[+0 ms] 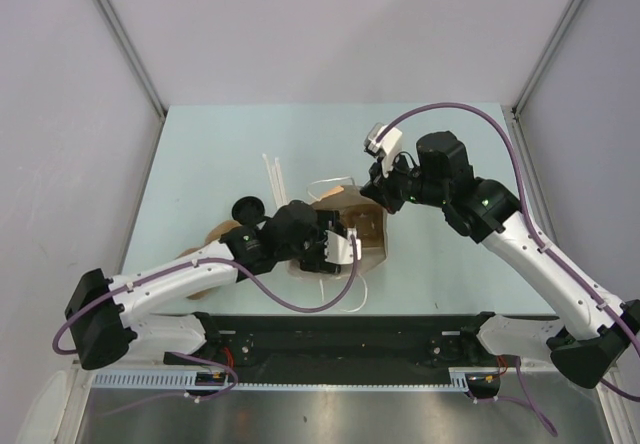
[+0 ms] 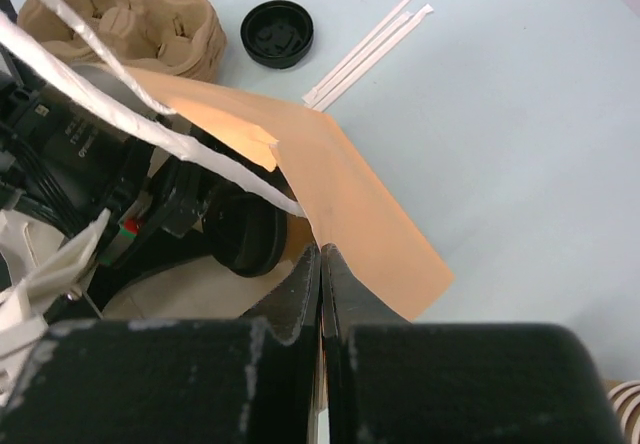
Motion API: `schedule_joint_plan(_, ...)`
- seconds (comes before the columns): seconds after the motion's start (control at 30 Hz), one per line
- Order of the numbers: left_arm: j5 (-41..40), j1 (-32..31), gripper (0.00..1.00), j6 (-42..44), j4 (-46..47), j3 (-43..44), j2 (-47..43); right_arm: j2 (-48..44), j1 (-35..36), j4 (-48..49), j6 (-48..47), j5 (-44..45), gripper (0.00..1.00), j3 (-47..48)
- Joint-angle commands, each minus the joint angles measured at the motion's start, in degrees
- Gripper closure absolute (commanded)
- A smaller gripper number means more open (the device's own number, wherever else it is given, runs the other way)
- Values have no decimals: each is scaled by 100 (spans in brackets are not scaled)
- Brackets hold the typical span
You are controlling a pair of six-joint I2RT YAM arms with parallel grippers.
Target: Pack the takeout coffee
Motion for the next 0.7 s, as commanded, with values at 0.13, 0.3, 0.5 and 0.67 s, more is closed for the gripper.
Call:
schedule_joint_plan(0.13,62,-140,77,-16,-407,564,286,-255,208,258,256,232,100,-11)
schedule_joint_plan(0.3,62,-184,77,72,-92,520,365,-282,366,205,274,258,100,-55)
schedule_joint_plan(0.5,53,-246,79,107,479,423,330,-361,516,258,370,381,100,-126)
schedule_joint_plan(0.67,149,-299,79,134,858,283,251,-405,534,249,388,372,100,-178)
